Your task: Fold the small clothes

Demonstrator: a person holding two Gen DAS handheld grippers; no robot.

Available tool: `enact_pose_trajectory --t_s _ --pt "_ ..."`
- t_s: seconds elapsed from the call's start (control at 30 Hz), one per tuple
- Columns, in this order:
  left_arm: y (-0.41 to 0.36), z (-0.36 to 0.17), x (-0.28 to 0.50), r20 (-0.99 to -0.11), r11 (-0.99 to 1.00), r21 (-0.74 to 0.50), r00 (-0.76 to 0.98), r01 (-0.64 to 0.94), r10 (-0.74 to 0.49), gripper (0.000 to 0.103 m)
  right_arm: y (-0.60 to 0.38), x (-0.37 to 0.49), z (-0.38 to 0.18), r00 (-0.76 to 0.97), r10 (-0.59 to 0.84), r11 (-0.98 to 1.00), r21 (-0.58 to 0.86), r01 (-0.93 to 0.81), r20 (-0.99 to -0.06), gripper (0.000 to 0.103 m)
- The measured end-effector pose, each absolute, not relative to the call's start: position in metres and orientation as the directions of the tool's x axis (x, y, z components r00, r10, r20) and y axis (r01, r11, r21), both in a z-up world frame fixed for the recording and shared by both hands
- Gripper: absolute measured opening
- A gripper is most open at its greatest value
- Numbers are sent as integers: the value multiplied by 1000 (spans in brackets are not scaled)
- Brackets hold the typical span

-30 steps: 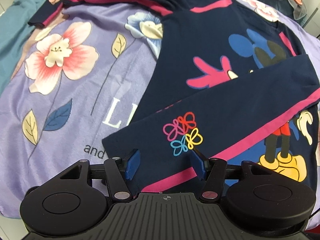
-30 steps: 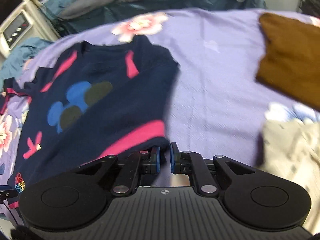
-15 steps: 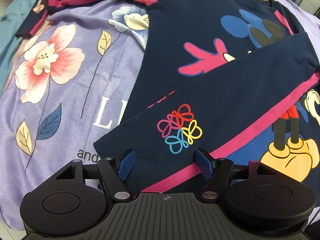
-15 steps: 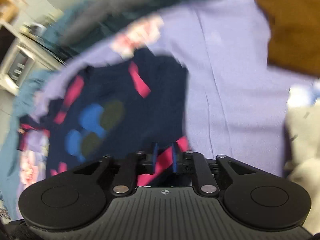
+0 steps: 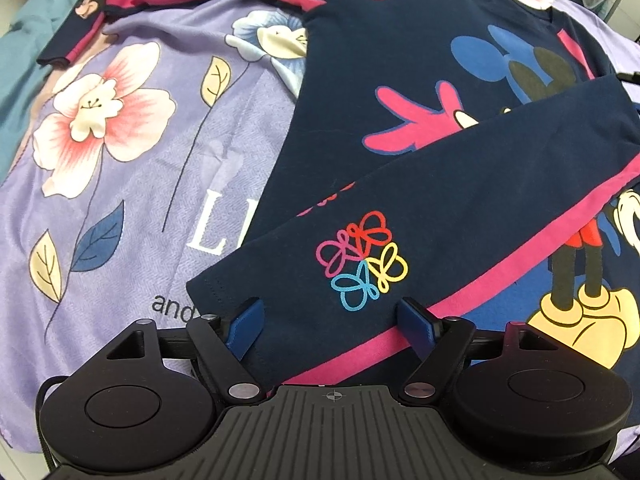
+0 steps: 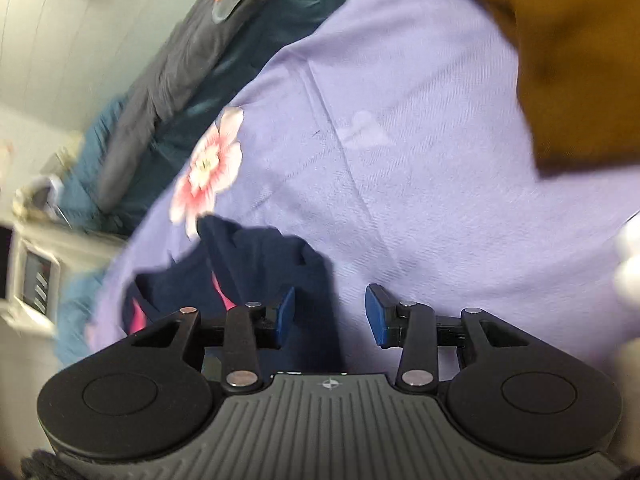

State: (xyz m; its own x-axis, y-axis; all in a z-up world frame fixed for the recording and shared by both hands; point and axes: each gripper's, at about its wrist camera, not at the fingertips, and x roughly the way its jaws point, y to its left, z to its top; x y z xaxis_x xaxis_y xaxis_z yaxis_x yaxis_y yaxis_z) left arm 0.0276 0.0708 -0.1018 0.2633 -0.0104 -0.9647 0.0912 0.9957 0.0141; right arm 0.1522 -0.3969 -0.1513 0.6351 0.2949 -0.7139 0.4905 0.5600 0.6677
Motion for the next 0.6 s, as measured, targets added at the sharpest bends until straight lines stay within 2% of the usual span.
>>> enact_pose_trajectory --t_s 0.07,0.1,0.13,0.17,0.2,0.3,0.37,0.43,0.5,0.53,0.6 --pt "71 -102 28 -966 996 17 258 88 -7 103 -392 154 -159 673 298 529 704 474 -677 44" --pt "70 -102 29 -967 996 19 255 85 -4 103 -392 155 -160 679 311 523 717 461 -665 40" --pt "70 -102 30 -967 996 21 253 82 -1 103 -392 157 -161 678 341 520 731 441 -652 9" --pt "70 -102 30 -968 997 23 252 78 3 103 -392 160 -162 668 382 516 747 420 -639 6" --pt "69 -101 30 -968 997 26 251 75 6 103 -394 159 -158 667 380 528 742 413 -641 6" --pt "69 -100 30 -968 998 27 253 61 11 103 -397 152 -131 694 229 650 638 413 -682 6" --pt "68 -102 31 -968 998 30 252 62 13 103 -384 155 -114 681 119 770 500 396 -723 6" --pt "68 -103 33 -969 997 36 247 66 19 103 -365 167 -111 658 85 879 367 305 -748 7" --pt "67 -103 36 -971 997 38 237 65 22 103 -347 179 -118 618 49 938 248 241 -785 10" --pt "67 -103 37 -972 997 38 234 64 22 103 -342 183 -123 605 31 946 218 238 -795 19" --pt "68 -103 38 -972 997 36 235 65 19 103 -344 183 -129 593 7 938 210 275 -805 23"
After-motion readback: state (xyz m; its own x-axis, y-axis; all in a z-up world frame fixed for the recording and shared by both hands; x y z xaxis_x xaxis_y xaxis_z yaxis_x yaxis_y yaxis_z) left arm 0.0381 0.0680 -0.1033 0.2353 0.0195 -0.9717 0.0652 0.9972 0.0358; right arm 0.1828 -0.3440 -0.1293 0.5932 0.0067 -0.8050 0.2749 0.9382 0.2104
